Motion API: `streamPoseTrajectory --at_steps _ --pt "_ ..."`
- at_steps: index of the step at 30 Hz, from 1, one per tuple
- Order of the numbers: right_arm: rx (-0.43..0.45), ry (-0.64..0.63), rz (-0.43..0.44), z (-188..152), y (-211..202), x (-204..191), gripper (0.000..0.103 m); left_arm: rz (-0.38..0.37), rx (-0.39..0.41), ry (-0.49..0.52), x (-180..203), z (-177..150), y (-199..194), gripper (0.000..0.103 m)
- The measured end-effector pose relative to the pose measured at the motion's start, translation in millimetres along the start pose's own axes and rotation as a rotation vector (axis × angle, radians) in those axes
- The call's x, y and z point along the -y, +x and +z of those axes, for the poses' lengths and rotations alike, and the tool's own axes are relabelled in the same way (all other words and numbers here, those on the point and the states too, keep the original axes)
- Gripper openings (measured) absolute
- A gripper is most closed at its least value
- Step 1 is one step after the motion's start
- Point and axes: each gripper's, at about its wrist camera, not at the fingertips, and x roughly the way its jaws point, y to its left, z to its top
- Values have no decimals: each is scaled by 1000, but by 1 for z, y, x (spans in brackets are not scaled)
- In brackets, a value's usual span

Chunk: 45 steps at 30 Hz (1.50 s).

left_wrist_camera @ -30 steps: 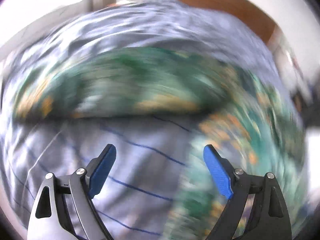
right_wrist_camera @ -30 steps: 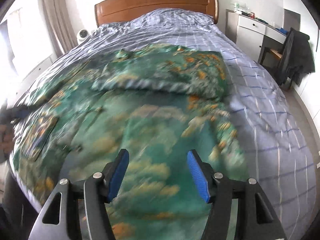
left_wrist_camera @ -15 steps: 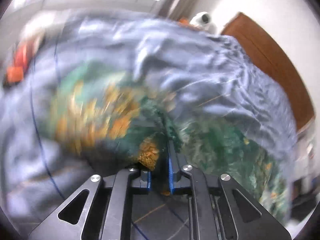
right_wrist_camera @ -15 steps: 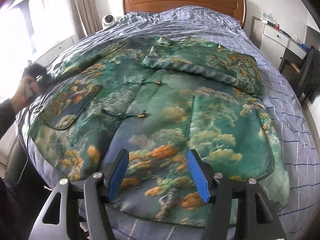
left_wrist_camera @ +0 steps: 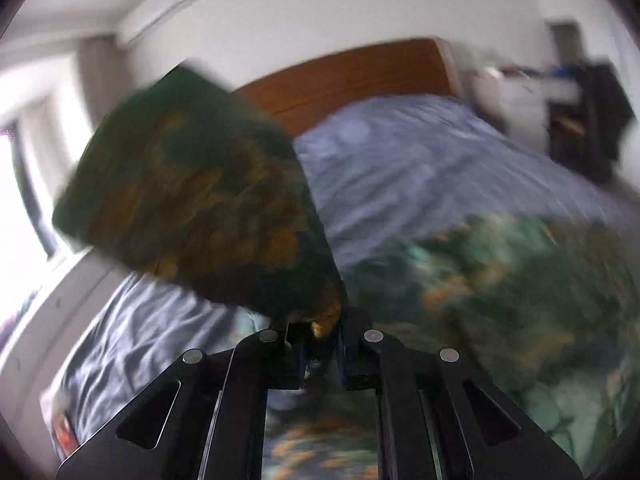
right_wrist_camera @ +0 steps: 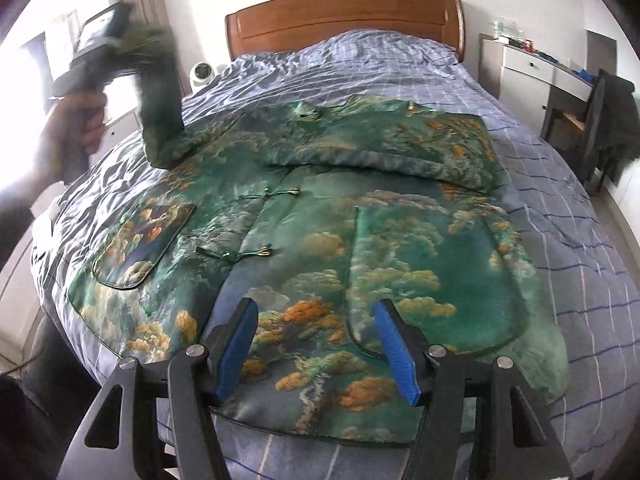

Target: Fold large clothes

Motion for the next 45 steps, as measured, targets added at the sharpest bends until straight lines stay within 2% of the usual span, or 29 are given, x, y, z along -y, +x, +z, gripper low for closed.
streamPoseTrajectory --at_steps 1,2,3,5,7,10,14,16,19,20,24,27,28,29,30,33,35,36,37,38,39,42,45 --pt "2 7 -4 0 -1 3 62 -25 -21 41 22 -4 7 17" --pt "3 19 -9 -2 -4 7 62 -46 -42 68 41 -9 9 28" --pt "3 31 -14 -3 -5 12 62 -68 -69 90 59 -16 10 55" --pt "-1 48 -27 -6 -6 19 62 -137 -146 127 89 -35 19 84" --pt "-8 75 -49 -8 -6 29 62 -216 -203 161 107 -59 20 84" --pt "-13 107 -55 -3 -7 42 62 -263 -239 186 106 -85 6 84" --pt "-6 98 -2 28 1 50 62 -298 -293 70 74 -111 -12 85" --pt "-12 118 81 60 17 52 62 -283 -319 -21 52 -123 -19 85" --pt "-29 157 215 113 63 49 62 -283 -355 -182 21 -142 -16 86" --pt "-52 179 258 134 90 47 62 -282 -366 -213 14 -147 -16 86" --pt "-133 279 291 181 175 44 62 -260 -388 -272 -3 -168 -22 86" --pt "-208 344 309 196 221 37 62 -244 -372 -270 -10 -175 -27 86" --pt "-236 338 310 198 232 31 39 -242 -369 -270 -12 -177 -27 86" --pt "-254 313 281 201 237 25 16 -237 -367 -271 -14 -178 -28 86" --pt "-255 294 261 205 236 20 16 -233 -366 -276 -17 -179 -29 86" --pt "-145 218 229 224 212 6 16 -244 -374 -320 -34 -182 -26 86" --pt "-136 193 181 228 213 3 18 -253 -394 -353 -41 -181 -21 86" --pt "-162 164 130 226 224 2 21 -254 -404 -366 -44 -178 -18 86" --pt "-184 148 102 223 233 1 26 -257 -409 -375 -49 -178 -16 86" --pt "-215 124 75 218 243 1 37 -259 -409 -384 -54 -174 -15 86" --pt "-237 96 52 213 249 2 41 -258 -404 -391 -60 -169 -13 86" --pt "-172 41 61 210 229 -1 42 -263 -364 -401 -78 -142 -2 86" --pt "-31 -35 38 217 190 -5 42 -265 -334 -360 -84 -103 28 86"
